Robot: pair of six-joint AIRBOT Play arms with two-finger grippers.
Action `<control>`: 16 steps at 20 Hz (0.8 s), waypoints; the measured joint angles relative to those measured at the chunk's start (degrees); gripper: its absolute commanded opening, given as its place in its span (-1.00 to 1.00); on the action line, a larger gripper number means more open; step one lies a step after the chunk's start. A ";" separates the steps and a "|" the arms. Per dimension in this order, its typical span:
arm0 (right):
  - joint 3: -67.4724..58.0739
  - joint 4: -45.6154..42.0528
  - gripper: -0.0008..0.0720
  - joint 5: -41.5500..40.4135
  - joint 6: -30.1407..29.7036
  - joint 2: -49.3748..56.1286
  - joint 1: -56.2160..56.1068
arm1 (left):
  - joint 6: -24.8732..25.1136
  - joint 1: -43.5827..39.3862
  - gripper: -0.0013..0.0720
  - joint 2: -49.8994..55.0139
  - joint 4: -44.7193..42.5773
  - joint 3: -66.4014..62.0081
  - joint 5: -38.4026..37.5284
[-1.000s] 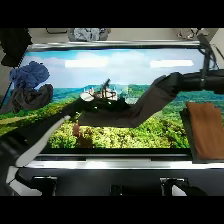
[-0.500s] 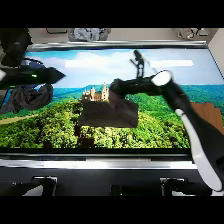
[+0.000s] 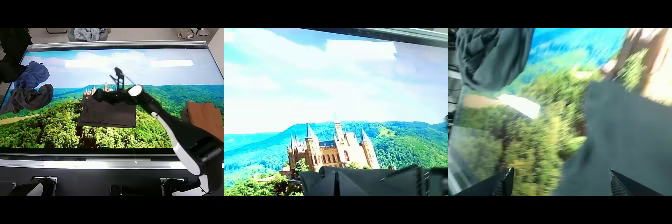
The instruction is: Fold the shirts.
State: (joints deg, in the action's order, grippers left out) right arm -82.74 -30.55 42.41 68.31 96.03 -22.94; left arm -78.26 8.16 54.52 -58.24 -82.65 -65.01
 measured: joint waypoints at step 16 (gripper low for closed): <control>13.49 -10.60 -0.82 18.23 -0.26 2.62 19.04 | -1.73 0.20 -0.87 -0.68 -1.31 7.19 -0.44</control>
State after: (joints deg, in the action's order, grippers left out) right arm -69.25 -41.15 60.64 68.05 98.65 -3.90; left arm -79.99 8.36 53.84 -59.55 -75.46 -65.45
